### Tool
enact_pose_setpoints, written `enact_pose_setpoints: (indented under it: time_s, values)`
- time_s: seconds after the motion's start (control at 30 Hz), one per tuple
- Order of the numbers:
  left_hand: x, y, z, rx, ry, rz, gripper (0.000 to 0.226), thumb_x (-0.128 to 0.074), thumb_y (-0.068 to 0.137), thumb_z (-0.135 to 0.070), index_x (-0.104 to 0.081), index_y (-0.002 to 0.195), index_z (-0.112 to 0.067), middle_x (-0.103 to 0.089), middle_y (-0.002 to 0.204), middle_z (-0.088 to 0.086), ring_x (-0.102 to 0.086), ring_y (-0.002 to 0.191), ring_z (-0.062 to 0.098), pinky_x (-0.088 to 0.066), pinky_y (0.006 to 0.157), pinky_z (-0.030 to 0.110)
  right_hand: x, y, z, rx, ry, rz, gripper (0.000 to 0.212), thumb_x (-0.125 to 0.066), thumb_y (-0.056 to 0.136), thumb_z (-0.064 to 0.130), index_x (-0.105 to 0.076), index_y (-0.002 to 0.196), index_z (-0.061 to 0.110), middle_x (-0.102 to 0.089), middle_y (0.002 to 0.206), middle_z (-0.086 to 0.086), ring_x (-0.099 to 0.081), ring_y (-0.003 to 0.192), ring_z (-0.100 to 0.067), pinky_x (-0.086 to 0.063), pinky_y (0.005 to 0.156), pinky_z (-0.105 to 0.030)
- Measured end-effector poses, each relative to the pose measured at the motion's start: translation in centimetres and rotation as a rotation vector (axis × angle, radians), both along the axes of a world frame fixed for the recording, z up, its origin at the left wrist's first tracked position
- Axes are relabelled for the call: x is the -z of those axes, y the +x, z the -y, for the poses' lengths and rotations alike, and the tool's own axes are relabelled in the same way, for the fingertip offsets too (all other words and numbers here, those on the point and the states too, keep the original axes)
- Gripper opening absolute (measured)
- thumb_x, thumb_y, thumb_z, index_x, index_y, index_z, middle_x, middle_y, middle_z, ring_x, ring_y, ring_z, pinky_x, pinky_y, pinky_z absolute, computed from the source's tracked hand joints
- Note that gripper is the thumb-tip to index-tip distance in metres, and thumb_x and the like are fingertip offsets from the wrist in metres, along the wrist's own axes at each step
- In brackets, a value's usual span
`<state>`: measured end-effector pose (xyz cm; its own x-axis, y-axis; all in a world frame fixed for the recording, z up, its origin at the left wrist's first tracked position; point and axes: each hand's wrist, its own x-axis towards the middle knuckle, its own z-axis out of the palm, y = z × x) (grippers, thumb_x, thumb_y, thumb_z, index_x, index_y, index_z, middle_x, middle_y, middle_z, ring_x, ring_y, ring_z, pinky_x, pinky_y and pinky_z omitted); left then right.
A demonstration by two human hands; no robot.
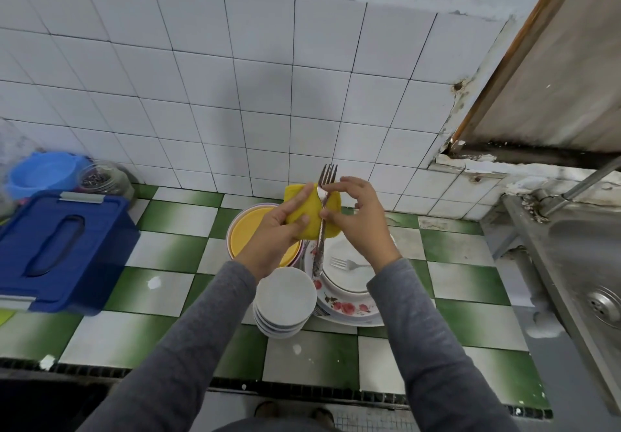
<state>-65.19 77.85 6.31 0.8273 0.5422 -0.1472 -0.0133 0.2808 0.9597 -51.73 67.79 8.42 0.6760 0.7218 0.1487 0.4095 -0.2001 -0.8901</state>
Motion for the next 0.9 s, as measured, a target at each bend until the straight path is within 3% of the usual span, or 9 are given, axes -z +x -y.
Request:
enact_pose_setpoints:
  time_s: [0.13, 0.27, 0.47, 0.67, 0.8, 0.9]
  values:
    - [-0.6, -0.5, -0.6, 0.062, -0.07, 0.016, 0.05, -0.05, 0.099, -0.003, -0.053, 0.134, -0.038, -0.054, 0.132, -0.012, -0.06, 0.115, 0.018, -0.056, 0.087, 0.03, -0.6, 0.9, 0.3, -0.148, 0.057, -0.211, 0.044, -0.082, 0.077, 0.005, -0.07, 0.106, 0.035, -0.067, 0.119, 0.016, -0.057, 0.111, 0.004, -0.04, 0.085, -0.008]
    - [-0.5, -0.9, -1.3, 0.145, -0.136, 0.014, 0.049, -0.059, 0.09, -0.011, -0.056, 0.135, -0.032, -0.052, 0.139, -0.002, -0.059, 0.117, 0.024, -0.056, 0.086, 0.032, -0.3, 1.8, -0.1, -0.179, 0.189, -0.463, 0.047, -0.078, 0.078, -0.006, -0.07, 0.114, 0.024, -0.072, 0.113, -0.003, -0.064, 0.102, -0.018, -0.055, 0.091, -0.038]
    - [-0.6, -1.1, -1.4, 0.241, -0.166, -0.006, 0.052, -0.06, 0.085, -0.012, -0.055, 0.134, -0.03, -0.052, 0.14, -0.003, -0.06, 0.118, 0.023, -0.056, 0.085, 0.03, -0.4, 2.9, -0.4, -0.028, 0.412, -0.661, 0.046, -0.066, 0.083, -0.016, -0.063, 0.121, 0.011, -0.068, 0.115, -0.003, -0.068, 0.101, -0.014, -0.054, 0.091, -0.026]
    - [-0.3, -0.8, -1.3, 0.208, -0.195, 0.009, 0.052, -0.062, 0.085, -0.014, -0.058, 0.133, -0.031, -0.048, 0.146, 0.004, -0.054, 0.129, 0.033, -0.053, 0.099, 0.042, 0.5, 2.2, -0.1, -0.102, 0.339, -0.674, 0.047, -0.069, 0.081, -0.014, -0.065, 0.119, 0.013, -0.064, 0.121, -0.006, -0.065, 0.106, -0.018, -0.055, 0.094, -0.032]
    - [-0.4, -1.2, -0.9, 0.244, -0.161, -0.012, 0.049, -0.06, 0.086, -0.014, -0.058, 0.131, -0.033, -0.049, 0.143, 0.001, -0.057, 0.123, 0.03, -0.056, 0.09, 0.035, 0.1, 2.7, 0.1, -0.037, 0.395, -0.671, 0.045, -0.066, 0.082, -0.017, -0.066, 0.115, 0.015, -0.068, 0.116, -0.003, -0.068, 0.102, -0.015, -0.055, 0.088, -0.027]
    - [-0.5, -1.3, -0.8, 0.238, -0.136, -0.01, 0.048, -0.058, 0.089, -0.011, -0.056, 0.131, -0.033, -0.051, 0.14, -0.002, -0.06, 0.118, 0.024, -0.056, 0.086, 0.031, 0.1, 3.1, 0.1, 0.012, 0.433, -0.689, 0.045, -0.066, 0.084, -0.015, -0.067, 0.115, 0.017, -0.065, 0.125, -0.012, -0.067, 0.106, -0.018, -0.053, 0.097, -0.031]
